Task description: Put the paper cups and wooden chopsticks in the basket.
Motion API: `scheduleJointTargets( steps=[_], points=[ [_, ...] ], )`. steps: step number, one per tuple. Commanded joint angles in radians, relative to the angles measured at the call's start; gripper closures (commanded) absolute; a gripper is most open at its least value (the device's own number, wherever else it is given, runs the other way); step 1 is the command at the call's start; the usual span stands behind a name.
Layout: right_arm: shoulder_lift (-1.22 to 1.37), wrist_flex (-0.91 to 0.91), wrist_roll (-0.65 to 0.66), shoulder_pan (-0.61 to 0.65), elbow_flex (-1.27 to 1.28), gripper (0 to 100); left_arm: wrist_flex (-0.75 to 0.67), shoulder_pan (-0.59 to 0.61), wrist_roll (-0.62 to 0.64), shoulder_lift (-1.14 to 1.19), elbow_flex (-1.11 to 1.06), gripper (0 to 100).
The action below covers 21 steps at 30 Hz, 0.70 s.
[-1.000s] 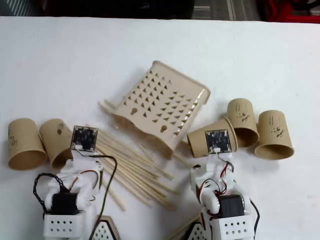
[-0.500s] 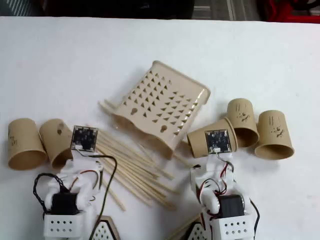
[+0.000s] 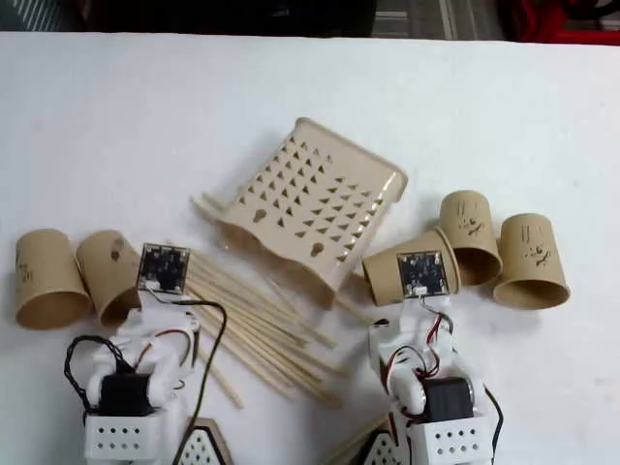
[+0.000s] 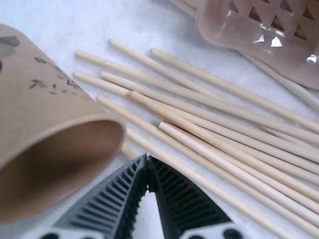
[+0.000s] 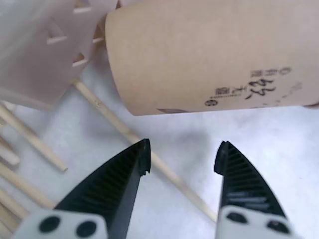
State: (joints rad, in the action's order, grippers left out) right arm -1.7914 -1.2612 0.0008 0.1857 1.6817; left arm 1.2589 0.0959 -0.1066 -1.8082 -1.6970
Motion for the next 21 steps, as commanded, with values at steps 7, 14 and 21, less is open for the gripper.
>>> scheduleJointTargets(
  steps=[7,14,21],
  points=[
    [-0.008,-0.005,0.003,-0.004,0.009,77.7,0.021,-0.001,-0.008,-0.007,0.005,97],
    [-0.01,-0.002,0.006,-0.004,0.002,77.7,0.023,-0.001,-0.009,-0.007,0.005,97],
    [-0.01,0.001,0.256,-0.013,-0.147,77.8,0.023,0.001,-0.009,-0.007,0.005,97]
  ],
)
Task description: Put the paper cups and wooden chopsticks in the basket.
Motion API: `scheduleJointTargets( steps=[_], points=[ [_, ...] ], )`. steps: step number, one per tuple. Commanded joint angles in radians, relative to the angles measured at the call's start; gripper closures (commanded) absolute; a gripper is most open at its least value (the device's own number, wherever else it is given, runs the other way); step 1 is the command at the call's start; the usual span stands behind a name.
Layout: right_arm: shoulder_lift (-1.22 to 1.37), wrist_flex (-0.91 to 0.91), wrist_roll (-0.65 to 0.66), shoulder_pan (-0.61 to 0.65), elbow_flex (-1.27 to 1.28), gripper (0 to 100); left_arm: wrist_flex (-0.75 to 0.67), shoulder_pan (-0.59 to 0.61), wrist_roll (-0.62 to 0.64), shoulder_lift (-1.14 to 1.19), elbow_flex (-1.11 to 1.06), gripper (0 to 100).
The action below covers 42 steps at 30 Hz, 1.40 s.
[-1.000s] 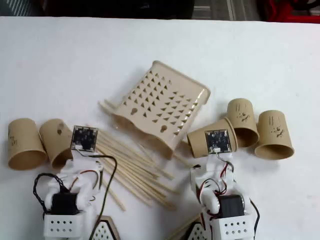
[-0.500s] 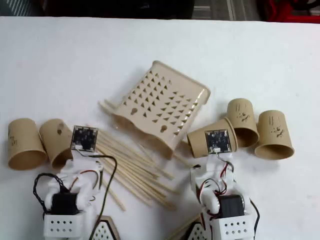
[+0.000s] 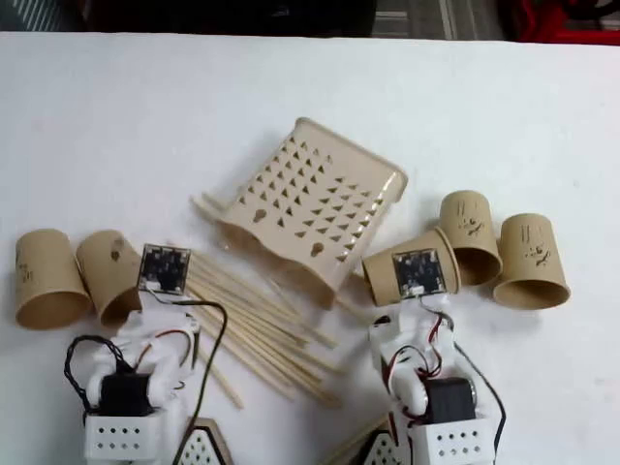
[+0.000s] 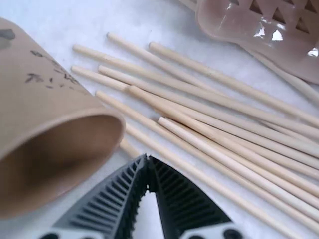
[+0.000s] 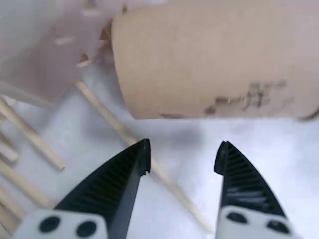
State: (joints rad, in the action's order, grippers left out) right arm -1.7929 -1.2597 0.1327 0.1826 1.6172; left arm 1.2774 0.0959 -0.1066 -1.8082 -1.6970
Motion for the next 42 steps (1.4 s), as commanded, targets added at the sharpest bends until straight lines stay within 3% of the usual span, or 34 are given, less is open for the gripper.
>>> scheduleJointTargets(
  steps=[1,4,12,19,31,37,42],
  points=[
    [-0.008,0.001,0.175,-0.018,-0.1,77.9,0.005,0.001,-0.009,-0.007,0.005,97],
    [-0.008,0.007,0.29,-0.056,-0.173,77.9,0.005,0.002,-0.009,-0.007,0.005,97],
    [-0.008,0.061,0.299,-0.147,-0.304,78.4,0.005,0.004,-0.009,-0.007,0.005,97],
    [-0.005,0.101,0.307,-0.153,-0.385,96.7,0.005,0.005,-0.009,-0.007,0.005,97],
    [0.005,0.105,0.308,-0.153,-0.508,92.2,0.005,0.005,-0.009,-0.007,0.005,97],
    [0.285,0.07,0.299,-0.153,-0.772,92.2,0.005,0.005,-0.009,-0.007,0.005,97],
    [0.624,-0.084,0.299,-0.07,-1.057,92.2,0.005,0.005,-0.009,-0.007,0.005,97]
  ],
)
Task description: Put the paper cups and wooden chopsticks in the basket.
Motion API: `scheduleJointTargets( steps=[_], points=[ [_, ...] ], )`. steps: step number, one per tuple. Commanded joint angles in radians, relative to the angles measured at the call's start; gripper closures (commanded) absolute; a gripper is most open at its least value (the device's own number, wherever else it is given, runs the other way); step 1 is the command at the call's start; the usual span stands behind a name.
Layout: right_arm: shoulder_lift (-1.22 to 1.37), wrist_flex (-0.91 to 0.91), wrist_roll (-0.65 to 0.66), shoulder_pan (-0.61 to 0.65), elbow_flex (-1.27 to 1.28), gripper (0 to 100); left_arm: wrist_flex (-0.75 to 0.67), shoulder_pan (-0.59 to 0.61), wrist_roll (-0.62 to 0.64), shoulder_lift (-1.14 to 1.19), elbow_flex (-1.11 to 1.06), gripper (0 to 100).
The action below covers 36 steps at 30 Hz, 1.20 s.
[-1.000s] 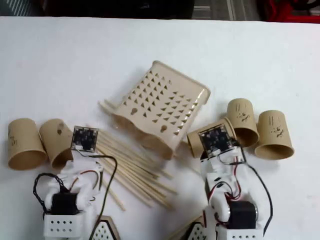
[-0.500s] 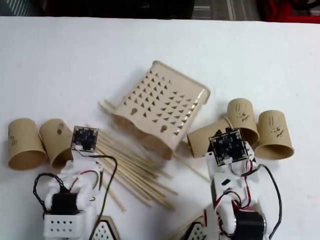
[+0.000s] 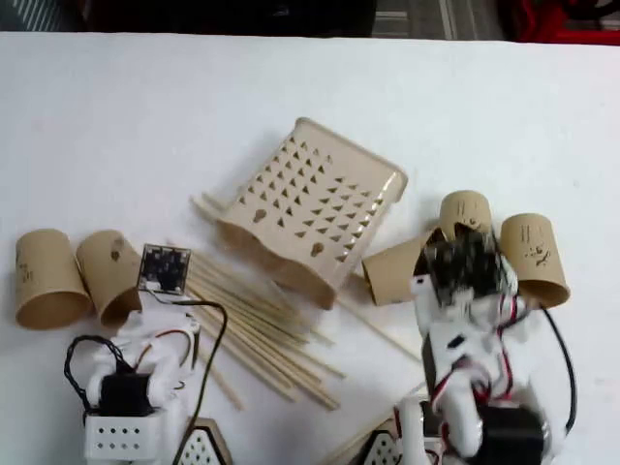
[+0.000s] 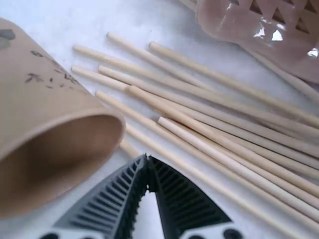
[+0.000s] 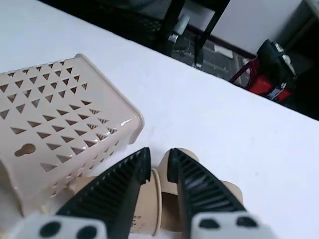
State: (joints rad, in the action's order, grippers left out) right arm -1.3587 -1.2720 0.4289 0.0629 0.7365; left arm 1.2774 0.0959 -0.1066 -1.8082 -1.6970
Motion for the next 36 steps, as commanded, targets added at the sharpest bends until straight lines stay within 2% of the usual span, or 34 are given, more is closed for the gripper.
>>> scheduleJointTargets(
  steps=[1,10,14,25,31,36],
  points=[
    [0.24,-0.099,0.006,0.074,-0.218,92.2,0.005,0.005,-0.009,-0.007,0.005,97],
    [0.509,-0.245,0.012,0.395,-0.347,91.7,0.005,0.005,-0.009,-0.007,0.005,97],
    [0.627,-0.257,0.15,0.519,-0.344,86.6,0.005,0.005,-0.009,-0.007,0.005,97],
    [0.834,-0.183,0.163,0.561,-0.344,62.5,0.005,0.005,-0.009,-0.007,0.005,97],
    [0.892,-0.151,0.164,0.645,-0.341,61.8,0.005,0.005,-0.009,-0.007,0.005,97],
    [0.951,-0.124,0.166,0.664,-0.338,61.8,0.005,0.005,-0.009,-0.007,0.005,97]
  ],
)
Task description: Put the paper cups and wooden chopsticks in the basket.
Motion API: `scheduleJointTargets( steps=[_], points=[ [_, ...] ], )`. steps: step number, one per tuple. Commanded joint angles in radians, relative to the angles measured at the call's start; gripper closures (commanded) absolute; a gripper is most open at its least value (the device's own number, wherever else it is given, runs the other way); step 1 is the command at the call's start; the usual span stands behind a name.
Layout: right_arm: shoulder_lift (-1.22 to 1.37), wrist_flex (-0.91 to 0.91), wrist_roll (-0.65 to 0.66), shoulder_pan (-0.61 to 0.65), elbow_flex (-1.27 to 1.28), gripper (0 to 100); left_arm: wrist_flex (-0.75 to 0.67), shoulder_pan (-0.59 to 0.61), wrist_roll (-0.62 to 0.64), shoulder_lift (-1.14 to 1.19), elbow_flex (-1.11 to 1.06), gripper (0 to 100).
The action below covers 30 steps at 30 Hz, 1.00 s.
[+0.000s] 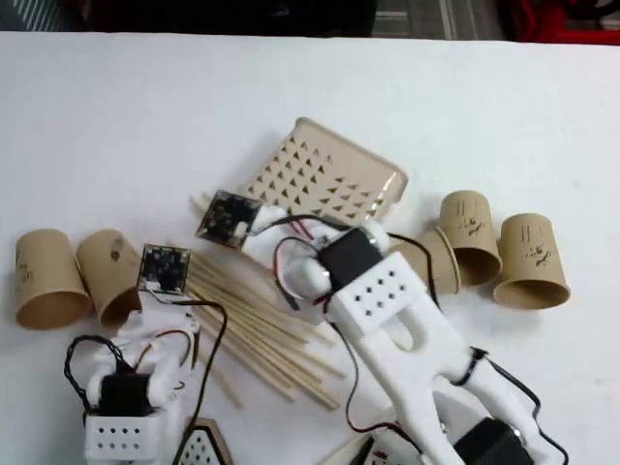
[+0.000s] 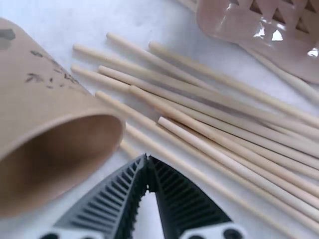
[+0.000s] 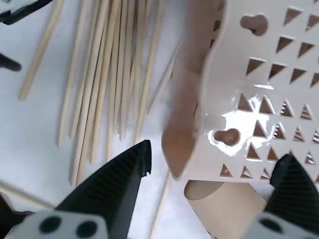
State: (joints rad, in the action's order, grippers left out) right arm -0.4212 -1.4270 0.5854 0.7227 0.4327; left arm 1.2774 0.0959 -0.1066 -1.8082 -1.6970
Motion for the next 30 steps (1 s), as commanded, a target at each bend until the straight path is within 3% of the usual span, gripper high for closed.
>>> scheduleJointTargets(
  steps=[1,16,24,30],
  points=[
    [0.025,0.056,0.009,-0.004,-0.021,61.8,0.005,0.005,-0.009,-0.007,0.005,97],
    [0.062,0.639,0.169,-0.237,0.285,63.2,0.005,0.005,-0.009,-0.007,0.005,97],
    [0.001,0.851,0.221,-0.249,0.377,95.7,0.005,0.005,-0.009,-0.007,0.005,97],
    [-0.226,0.86,0.219,-0.249,0.387,98.0,0.005,0.005,-0.009,-0.007,0.005,97]
  ],
)
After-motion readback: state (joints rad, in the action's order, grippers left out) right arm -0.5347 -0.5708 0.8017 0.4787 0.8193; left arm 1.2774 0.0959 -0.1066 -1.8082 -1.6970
